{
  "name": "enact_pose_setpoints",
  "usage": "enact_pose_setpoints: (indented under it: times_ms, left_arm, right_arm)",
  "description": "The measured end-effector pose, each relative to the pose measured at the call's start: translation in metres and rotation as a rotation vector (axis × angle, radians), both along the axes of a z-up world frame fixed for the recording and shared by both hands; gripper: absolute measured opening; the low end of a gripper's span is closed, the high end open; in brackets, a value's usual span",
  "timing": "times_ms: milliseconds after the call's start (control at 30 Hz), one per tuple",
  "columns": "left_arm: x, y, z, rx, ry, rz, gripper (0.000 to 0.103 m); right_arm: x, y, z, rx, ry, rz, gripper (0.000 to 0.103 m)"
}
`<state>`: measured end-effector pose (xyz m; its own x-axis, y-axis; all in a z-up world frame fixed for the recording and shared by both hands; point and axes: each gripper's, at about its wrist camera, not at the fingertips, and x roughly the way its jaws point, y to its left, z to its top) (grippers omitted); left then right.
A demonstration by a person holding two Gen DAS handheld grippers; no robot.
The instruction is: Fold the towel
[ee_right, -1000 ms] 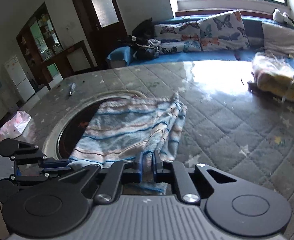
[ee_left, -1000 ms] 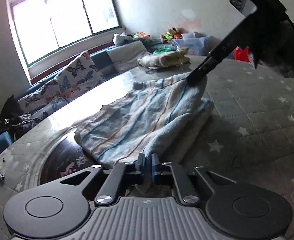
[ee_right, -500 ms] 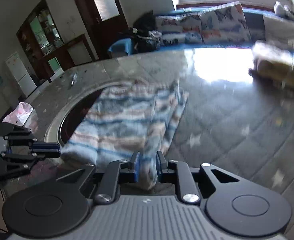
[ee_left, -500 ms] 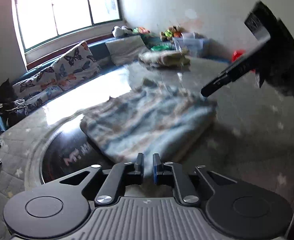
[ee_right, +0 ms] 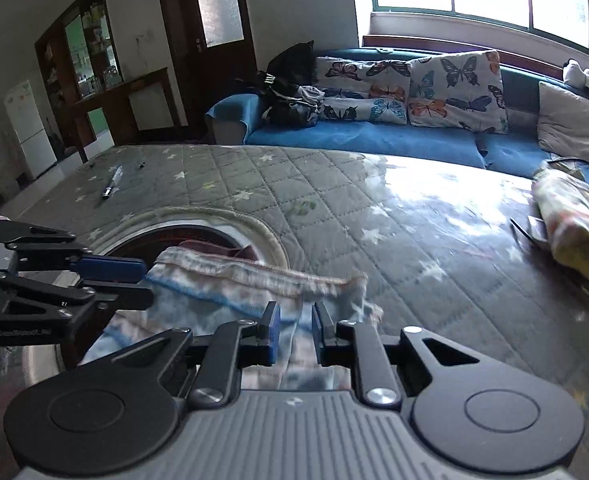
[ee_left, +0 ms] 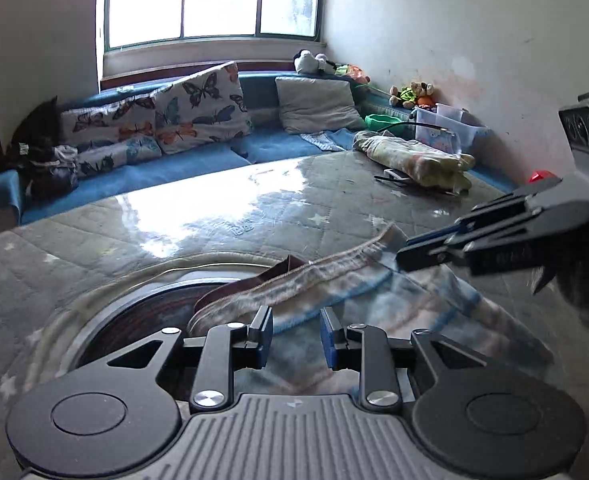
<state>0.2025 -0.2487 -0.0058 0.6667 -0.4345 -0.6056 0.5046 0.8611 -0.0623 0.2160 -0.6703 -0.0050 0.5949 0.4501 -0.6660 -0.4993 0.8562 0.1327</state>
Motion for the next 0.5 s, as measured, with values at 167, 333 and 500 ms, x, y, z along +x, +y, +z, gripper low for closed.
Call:
enact_pose_setpoints:
  times_ms: [167,333,500]
  left_arm:
    - [0.024,-0.009,-0.013,-0.014,0.035,0.001,0.028]
    - [0.034,-0.012,-0.027,0.009,0.067,0.023,0.028]
    - [0.031,-0.014,-0.011,-0.044,0.042,0.024,0.028]
  right_arm:
    - [0.022,0.000,-0.020,-0.017,0.029,-0.034,0.016]
    - [0.022,-0.008,-0.028,0.016,0.046,-0.043,0.016]
    - [0.019,-0.009,-0.021,0.021,0.027,-0.038,0.017]
